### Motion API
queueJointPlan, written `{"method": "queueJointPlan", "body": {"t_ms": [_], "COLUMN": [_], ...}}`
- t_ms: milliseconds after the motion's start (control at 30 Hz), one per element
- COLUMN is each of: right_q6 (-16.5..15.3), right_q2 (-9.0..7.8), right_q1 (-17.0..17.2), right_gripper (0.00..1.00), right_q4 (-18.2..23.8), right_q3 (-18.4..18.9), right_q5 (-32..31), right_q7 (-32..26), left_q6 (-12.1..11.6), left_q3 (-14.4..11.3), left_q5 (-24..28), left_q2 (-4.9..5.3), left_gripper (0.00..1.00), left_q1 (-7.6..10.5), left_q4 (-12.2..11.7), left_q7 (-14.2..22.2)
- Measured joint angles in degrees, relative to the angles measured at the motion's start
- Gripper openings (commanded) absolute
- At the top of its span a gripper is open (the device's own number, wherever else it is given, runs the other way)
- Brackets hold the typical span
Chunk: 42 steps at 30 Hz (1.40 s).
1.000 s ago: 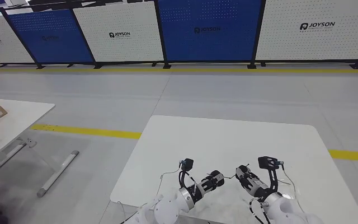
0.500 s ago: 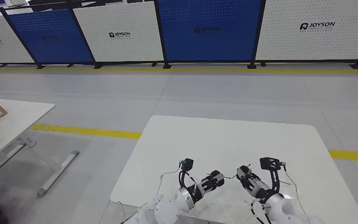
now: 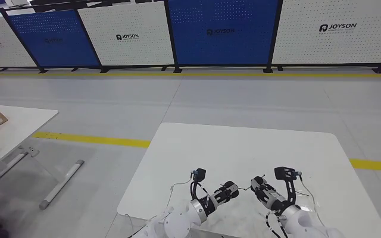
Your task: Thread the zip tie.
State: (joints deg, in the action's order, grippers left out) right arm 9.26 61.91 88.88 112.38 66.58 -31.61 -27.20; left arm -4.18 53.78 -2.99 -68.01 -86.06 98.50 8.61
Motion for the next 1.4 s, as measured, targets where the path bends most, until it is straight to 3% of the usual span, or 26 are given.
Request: {"method": "queueJointPlan", "body": {"t_ms": [400,800,1400], "right_q6": [-0.5,0.0,-0.4], "right_q2": [0.09,0.58,0.85], "right_q1": [1.6,0.3,1.2], "right_gripper": [0.00,0.00,0.00], "right_q4": [1.1,0.2,0.7], "right_q3": [1.3,0.2,1.1], "right_q5": [-0.4,-1.0,-1.4], "right_q7": [0.7,-0.3,-0.4], "left_q6": [0.0,0.0,0.0], "left_q3": [0.0,0.0,0.0], "left_q5": [0.0,0.0,0.0], "left_q2": [0.00,0.00,0.00], "left_gripper": [0.00,0.00,0.00], "left_q1": [0.00,0.00,0.00], "left_q4": [0.0,0.0,0.0], "left_q7": [0.0,0.0,0.0]}}
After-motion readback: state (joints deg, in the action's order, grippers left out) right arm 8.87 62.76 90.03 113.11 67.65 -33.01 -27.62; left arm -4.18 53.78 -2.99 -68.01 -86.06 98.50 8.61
